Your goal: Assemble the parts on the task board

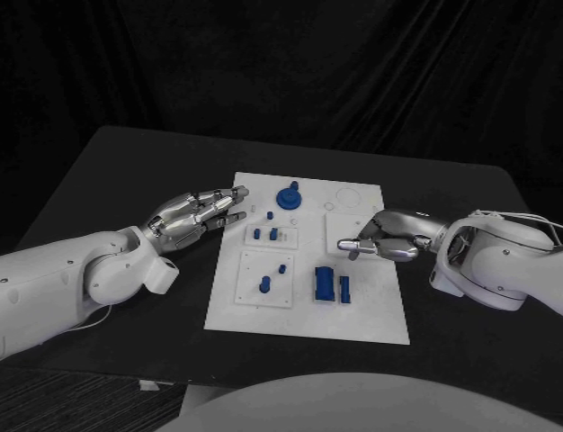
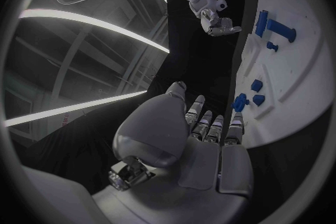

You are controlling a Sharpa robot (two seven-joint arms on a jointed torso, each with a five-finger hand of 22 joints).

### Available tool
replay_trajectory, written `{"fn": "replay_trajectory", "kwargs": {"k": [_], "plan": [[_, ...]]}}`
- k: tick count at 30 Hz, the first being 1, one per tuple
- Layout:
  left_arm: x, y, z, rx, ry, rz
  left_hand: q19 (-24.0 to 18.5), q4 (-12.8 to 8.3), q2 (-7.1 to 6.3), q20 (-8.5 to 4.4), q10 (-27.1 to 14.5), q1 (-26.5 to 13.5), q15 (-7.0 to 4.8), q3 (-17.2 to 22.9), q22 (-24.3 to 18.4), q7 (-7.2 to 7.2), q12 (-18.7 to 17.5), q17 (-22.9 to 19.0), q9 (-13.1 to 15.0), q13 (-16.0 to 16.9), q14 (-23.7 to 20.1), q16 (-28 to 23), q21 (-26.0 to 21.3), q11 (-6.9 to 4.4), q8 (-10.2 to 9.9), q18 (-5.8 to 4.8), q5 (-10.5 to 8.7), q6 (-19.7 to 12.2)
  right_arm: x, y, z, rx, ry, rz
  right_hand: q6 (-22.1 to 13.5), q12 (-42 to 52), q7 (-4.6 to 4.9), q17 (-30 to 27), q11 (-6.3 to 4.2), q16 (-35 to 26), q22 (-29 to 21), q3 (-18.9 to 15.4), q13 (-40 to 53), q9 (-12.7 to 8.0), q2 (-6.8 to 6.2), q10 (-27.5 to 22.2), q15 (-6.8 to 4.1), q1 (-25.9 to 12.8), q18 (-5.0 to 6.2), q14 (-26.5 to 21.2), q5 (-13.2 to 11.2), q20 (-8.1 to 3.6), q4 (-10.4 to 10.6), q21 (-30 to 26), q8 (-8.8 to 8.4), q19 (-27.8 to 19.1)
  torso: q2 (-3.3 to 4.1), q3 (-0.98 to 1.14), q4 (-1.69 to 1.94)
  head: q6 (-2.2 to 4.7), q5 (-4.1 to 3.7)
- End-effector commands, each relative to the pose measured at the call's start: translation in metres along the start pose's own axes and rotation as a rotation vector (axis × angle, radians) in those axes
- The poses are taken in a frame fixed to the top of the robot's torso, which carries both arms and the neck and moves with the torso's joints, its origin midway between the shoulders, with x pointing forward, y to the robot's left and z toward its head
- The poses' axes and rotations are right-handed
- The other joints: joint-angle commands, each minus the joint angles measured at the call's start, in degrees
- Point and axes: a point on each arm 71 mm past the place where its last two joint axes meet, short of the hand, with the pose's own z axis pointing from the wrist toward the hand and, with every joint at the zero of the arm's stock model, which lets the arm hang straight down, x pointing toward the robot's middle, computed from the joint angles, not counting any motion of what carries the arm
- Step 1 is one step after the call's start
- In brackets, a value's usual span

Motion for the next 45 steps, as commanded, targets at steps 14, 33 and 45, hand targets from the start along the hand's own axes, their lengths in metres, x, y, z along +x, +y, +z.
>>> {"fn": "replay_trajectory", "kwargs": {"k": [14, 33, 45], "plan": [[0.0, -0.004, -0.001, 0.064, -0.008, -0.002, 0.0, 0.0, 0.59, -0.41, 0.1, 0.2, -0.23, 0.0, -0.1, 0.1, 0.1, -0.1, 0.0, 0.0, 0.0, -0.2, -0.1, -0.06, 0.0, 0.63, 0.11, -0.1, 0.031, -0.002, -0.002, -0.107, 0.038, -0.143, -1.3, 0.2, -0.21, 6.4, 0.28, 0.4, 11.6, -1.7, 15.1, -1.4, -0.01, 6.1, 0.32, 0.2, -1.07, 4.7, -0.2, 0.49, -0.1, 0.8, -2.5, 2.9, 0.13, -0.04, 0.01, -0.01, -0.21], [0.001, -0.003, -0.001, 0.042, -0.001, -0.007, 0.1, -0.1, 1.2, -0.23, 0.1, 0.6, 0.11, 0.4, 0.0, 0.16, 0.1, 0.0, -0.1, 0.0, 0.0, -0.1, -0.1, 0.12, 0.0, 0.65, 0.16, -0.3, 0.034, -0.006, 0.003, -0.053, 0.021, -0.156, -2.4, 0.2, -0.32, 5.7, 0.14, 0.2, 11.4, -1.5, 15.1, -2.3, 0.8, 6.1, 0.12, 0.5, -0.85, 4.5, -0.1, 0.54, -0.1, 0.1, -3.8, 2.5, 0.07, -0.09, 0.05, -0.01, -0.03], [0.002, -0.002, 0.0, 0.032, 0.009, -0.012, 0.1, -0.2, 1.49, -0.09, 0.1, 0.8, 0.3, 0.7, 0.1, 0.24, 0.1, 0.0, -0.1, 0.0, 0.0, -0.1, 0.0, 0.24, 0.0, 0.66, 0.19, -0.3, 0.046, -0.01, 0.007, -0.009, 0.086, -0.152, -2.4, 0.2, -0.22, 5.4, 0.22, 0.1, 11.3, -1.3, 15.1, -2.4, 1.22, 6.1, 0.13, 0.9, -0.77, 4.5, -0.1, 0.59, -0.1, -0.2, -4.04, 2.4, 0.05, -0.03, -0.01, -0.01, 0.16]]}}
